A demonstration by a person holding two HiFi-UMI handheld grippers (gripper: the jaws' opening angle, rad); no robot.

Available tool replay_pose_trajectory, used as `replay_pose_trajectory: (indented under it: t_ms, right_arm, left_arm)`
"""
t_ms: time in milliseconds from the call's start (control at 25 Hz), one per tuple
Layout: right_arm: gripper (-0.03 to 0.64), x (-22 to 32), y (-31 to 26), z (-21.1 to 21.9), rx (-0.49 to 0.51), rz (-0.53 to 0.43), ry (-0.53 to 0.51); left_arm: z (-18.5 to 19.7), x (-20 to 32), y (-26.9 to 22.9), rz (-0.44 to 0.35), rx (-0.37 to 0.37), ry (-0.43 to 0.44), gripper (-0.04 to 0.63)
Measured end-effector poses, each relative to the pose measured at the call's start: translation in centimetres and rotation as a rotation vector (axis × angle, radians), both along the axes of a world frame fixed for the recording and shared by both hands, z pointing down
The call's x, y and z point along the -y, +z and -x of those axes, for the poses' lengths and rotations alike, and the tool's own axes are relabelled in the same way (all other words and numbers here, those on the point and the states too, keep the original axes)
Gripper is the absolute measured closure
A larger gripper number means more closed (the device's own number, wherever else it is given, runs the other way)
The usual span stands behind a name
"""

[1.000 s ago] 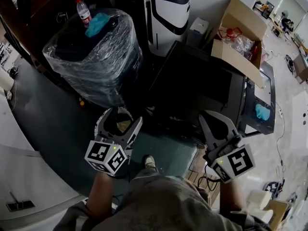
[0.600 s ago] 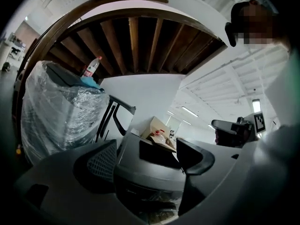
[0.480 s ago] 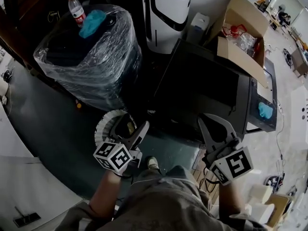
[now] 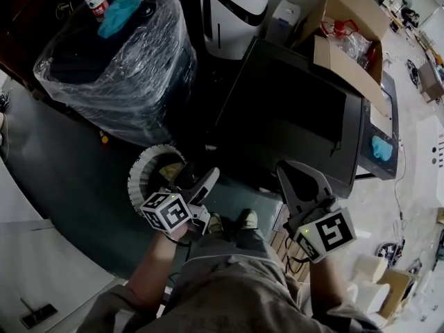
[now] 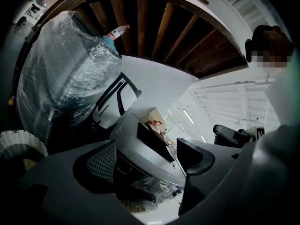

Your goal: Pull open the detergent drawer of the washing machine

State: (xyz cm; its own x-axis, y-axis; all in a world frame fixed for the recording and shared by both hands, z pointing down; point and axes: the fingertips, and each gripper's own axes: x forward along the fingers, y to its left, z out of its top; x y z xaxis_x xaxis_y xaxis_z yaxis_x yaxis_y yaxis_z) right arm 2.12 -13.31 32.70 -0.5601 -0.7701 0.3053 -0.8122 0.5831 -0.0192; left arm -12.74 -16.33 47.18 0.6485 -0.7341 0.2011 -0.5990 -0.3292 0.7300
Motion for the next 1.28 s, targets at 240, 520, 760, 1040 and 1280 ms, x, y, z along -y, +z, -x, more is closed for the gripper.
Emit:
replay_pose_trajectory:
  t_ms: [240,520,760,1040,1280]
  right_arm:
    - [0.586,0.4,2.1,-0.7,0.013,0.025,-0.019]
    - [0.586,1.1,4.7,-1.5,0.011,0.046,-0.053]
    - [0.585,1.8,6.8,-2.3,0.003,0.064,-0.063]
    - [0.586,2.5,9.0,-2.5,-0.012,0.087,-0.077]
    - [0.586,2.7,10.1,-2.8,-0.008,0.105,-0.086]
  left_arm:
    - [-2.0,0.2,4.6,0.079,-0.066,-0.009,0.190]
    - [-4.1,0.7,9.8,0.188,-0.151,-0.038,0.187]
    - [-5.3,1.8,13.5,0.226,-0.243,-0.064,0.176]
    - [-7.0,2.5,15.5,0.220,-0.350,-0.055,0.161]
    - [-8.9,2.6,15.5,0.209,-0.410,-0.022,0.158]
